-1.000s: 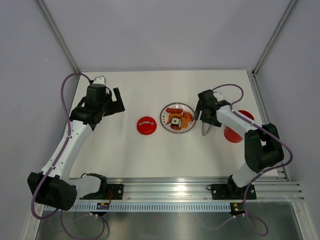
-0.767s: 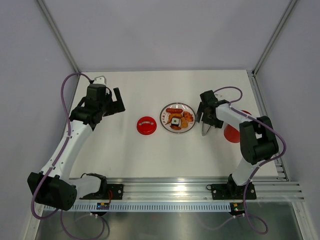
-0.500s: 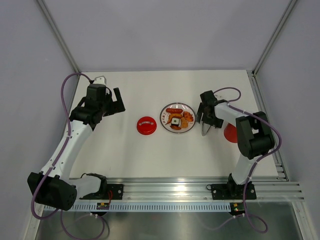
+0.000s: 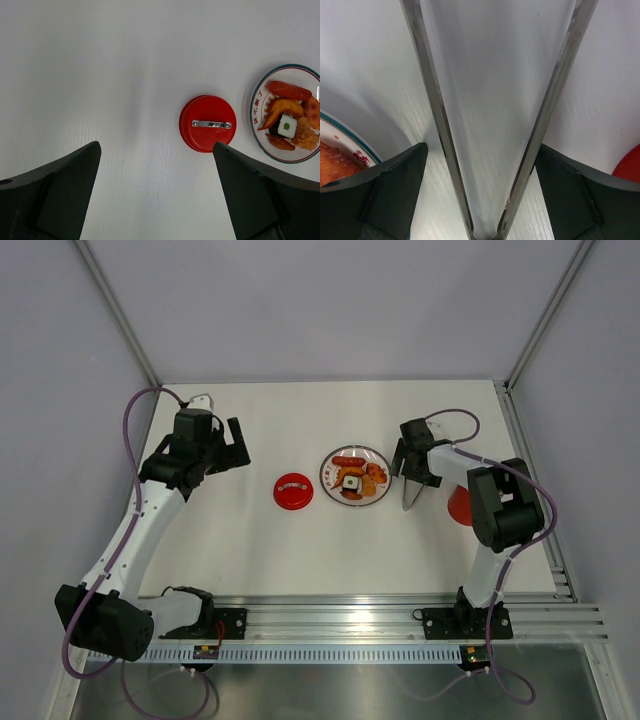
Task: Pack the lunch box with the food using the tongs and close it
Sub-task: Pick up the clamp at the center of the board.
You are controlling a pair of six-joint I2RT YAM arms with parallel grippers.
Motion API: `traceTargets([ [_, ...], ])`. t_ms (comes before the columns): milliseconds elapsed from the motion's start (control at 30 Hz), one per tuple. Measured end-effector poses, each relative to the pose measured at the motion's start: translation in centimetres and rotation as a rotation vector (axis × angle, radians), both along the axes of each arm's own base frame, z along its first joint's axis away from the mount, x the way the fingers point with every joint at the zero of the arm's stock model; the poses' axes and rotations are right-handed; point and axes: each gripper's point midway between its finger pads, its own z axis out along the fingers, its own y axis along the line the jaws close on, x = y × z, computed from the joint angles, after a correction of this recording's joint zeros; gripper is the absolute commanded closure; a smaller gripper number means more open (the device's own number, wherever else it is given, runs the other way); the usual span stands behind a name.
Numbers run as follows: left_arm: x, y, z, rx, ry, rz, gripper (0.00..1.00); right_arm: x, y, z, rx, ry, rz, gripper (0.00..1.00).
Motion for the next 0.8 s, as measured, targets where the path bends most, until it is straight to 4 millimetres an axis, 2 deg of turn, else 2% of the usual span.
traceTargets([
  [33, -0.1, 0.0, -0.1, 0.001, 0.004, 0.000, 0.01, 0.2, 0.0, 0.0, -0.002, -0.004, 0.003, 0.14],
  [133, -0.1, 0.0, -0.1, 0.001, 0.006, 0.000, 0.01, 0.7, 0.0, 0.0, -0.010, -0.020, 0.014, 0.35],
  [167, -0.1, 0.0, -0.1, 0.001, 0.006, 0.000, 0.01, 0.8, 0.0, 0.1, -0.010, -0.024, 0.014, 0.47],
  [300, -0.1, 0.0, -0.1, 0.001, 0.006, 0.000, 0.01, 0.8, -0.1, 0.1, -0.023, -0.025, 0.025, 0.70],
  [400, -0.1, 0.0, -0.1, 0.001, 0.007, 0.000, 0.01, 0.6, -0.1, 0.4, -0.021, -0.019, 0.041, 0.81],
  [500, -0.2, 0.0, -0.1, 0.002, 0.008, 0.000, 0.01, 0.1, 0.1, 1.5, -0.008, -0.017, 0.063, 0.87],
  [567, -0.2, 0.0, -0.2, 0.002, 0.009, 0.000, 0.01, -0.4, 0.3, 3.0, 0.005, -0.026, 0.079, 0.87],
  [800, -0.4, 0.1, -0.3, 0.005, 0.019, 0.000, 0.01, -3.1, 1.3, 10.9, 0.095, -0.076, 0.158, 0.86],
])
